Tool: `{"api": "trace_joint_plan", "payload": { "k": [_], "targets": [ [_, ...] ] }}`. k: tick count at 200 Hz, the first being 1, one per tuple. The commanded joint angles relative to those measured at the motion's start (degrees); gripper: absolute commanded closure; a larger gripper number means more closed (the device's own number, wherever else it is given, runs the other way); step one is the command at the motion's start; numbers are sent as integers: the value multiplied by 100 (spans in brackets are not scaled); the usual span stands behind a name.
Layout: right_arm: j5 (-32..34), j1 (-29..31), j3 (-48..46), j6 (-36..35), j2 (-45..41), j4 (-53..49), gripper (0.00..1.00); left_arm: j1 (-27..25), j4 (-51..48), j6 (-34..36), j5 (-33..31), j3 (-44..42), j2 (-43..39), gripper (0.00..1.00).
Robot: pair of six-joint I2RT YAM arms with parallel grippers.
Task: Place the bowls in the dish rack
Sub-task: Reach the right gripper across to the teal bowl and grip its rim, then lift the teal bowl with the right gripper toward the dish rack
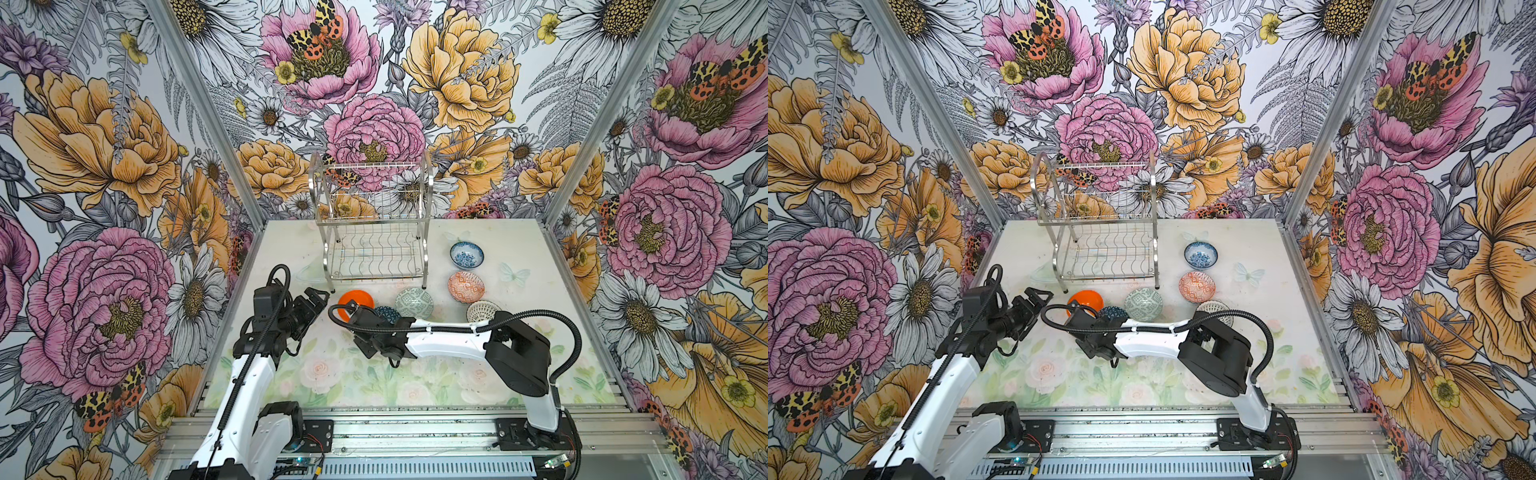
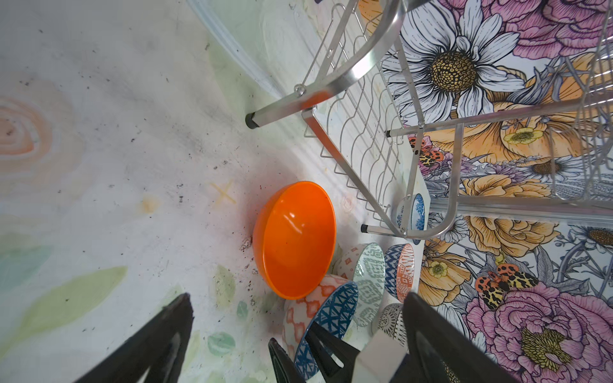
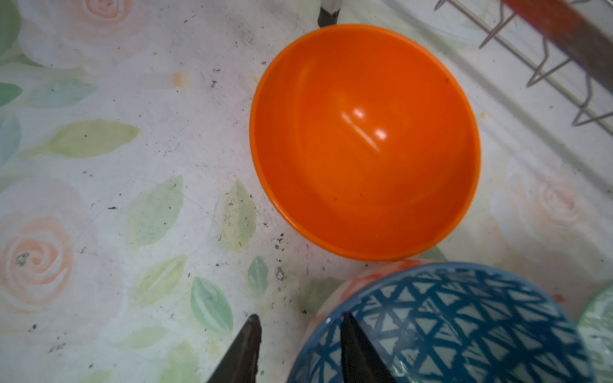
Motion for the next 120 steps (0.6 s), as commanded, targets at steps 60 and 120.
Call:
{"api": "trace_joint_plan", "payload": {
  "k": [60,120],
  "targets": [
    [-86,31,191,40,-32,-75,91,88,165,148,160,-89,-43,1],
    [-194,34,48,117,-454,-76,100,93,156,144,186,-80,-52,1]
  ]
}}
